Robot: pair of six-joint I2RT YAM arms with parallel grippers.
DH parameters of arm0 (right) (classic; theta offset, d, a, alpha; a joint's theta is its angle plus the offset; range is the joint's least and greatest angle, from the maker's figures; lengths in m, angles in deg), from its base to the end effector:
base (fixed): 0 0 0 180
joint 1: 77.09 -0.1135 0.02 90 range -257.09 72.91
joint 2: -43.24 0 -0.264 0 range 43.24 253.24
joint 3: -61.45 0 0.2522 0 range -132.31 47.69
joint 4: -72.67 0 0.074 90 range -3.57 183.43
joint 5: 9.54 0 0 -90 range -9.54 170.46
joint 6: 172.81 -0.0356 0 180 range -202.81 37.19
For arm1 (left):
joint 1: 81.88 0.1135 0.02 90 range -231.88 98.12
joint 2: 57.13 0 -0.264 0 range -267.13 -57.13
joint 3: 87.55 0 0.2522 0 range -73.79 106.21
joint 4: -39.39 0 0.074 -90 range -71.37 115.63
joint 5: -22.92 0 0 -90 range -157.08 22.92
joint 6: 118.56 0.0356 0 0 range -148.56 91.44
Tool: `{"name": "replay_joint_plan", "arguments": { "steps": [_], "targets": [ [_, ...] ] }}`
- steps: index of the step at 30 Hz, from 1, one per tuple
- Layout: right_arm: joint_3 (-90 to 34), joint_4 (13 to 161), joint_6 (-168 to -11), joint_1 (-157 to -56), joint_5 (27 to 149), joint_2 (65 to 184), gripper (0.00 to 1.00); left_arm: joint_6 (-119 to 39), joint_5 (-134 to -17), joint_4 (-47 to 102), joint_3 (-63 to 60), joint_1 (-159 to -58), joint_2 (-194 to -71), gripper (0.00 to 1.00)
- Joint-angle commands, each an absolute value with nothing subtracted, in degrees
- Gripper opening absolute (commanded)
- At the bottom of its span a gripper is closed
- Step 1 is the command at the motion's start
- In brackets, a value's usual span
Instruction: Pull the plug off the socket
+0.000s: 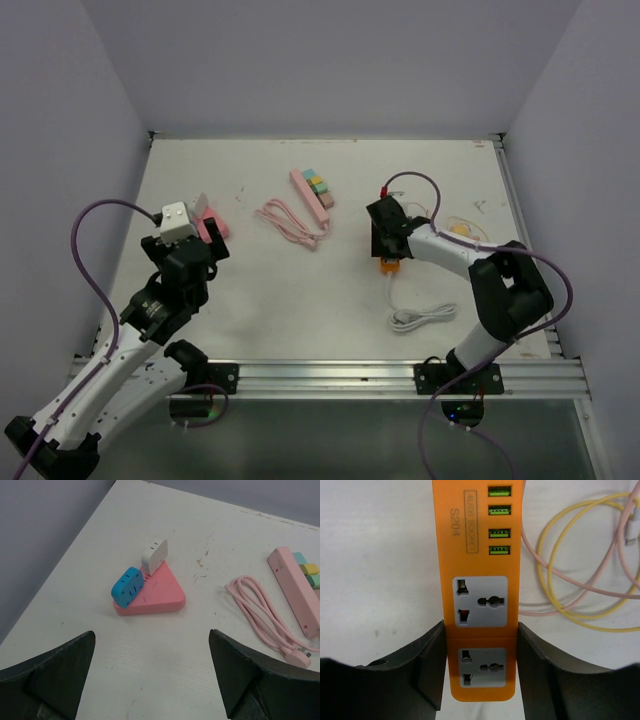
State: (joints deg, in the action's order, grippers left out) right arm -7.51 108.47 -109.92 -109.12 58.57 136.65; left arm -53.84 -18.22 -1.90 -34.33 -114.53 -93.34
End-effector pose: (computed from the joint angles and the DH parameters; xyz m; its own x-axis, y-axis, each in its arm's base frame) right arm 0.2770 0.1576 0.1797 -0.8080 -0.0067 -0.5892 0.0370 0.9974 -0.0620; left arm 0.1298 -0.0513 0.3032 -0.2178 -0.1941 -0.9565 -0.3496 0.9305 -0.1093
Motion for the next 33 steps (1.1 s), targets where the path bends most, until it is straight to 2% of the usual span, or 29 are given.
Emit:
{"name": "replay_joint_plan", "arguments": {
  "steps": [1, 11, 18, 19, 21, 29, 31, 32, 33],
  "targets": [
    [-13.21, 105.24, -107.25, -102.95, 56.82, 139.65, 0.01, -52.82, -16.63, -1.53, -34.33, -114.05, -92.9, 1.0],
    [-27.27, 104.97, -98.12, -91.07, 53.4, 148.27, 0.03, -52.65, -16.98, -1.44, -34.59, -114.14, -93.16, 0.99],
    [-37.63, 106.81, -92.3, -87.2, 54.01, 153.45, 0.18, -52.56, -17.33, -1.09, -34.59, -114.05, -93.69, 1.0],
    [-38.7, 108.12, -91.86, -87.02, 55.05, 154.06, 0.23, -52.47, -17.33, -1.09, -34.59, -114.14, -93.78, 1.0],
    [-40.37, 108.84, -91.68, -87.02, 55.59, 156.09, 0.27, -52.38, -17.42, -1.0, -34.5, -114.14, -94.13, 0.99],
    [-45.91, 108.66, -92.91, -85.97, 57.52, 162.41, 0.28, -52.56, -17.86, -1.0, -34.77, -114.14, -94.13, 0.99],
    [-48.54, 109.89, -93.18, -85.7, 57.61, 163.73, 0.39, -52.47, -18.12, -1.0, -34.77, -114.14, -94.13, 1.0],
    [-49.33, 110.24, -93.18, -85.53, 57.79, 164.17, 0.41, -52.47, -18.12, -0.91, -34.77, -114.14, -94.22, 0.99],
    [-50.82, 110.94, -93.27, -85.44, 58.4, 164.87, 0.5, -52.47, -18.04, -1.0, -34.77, -114.14, -94.31, 0.99]
  ]
}}
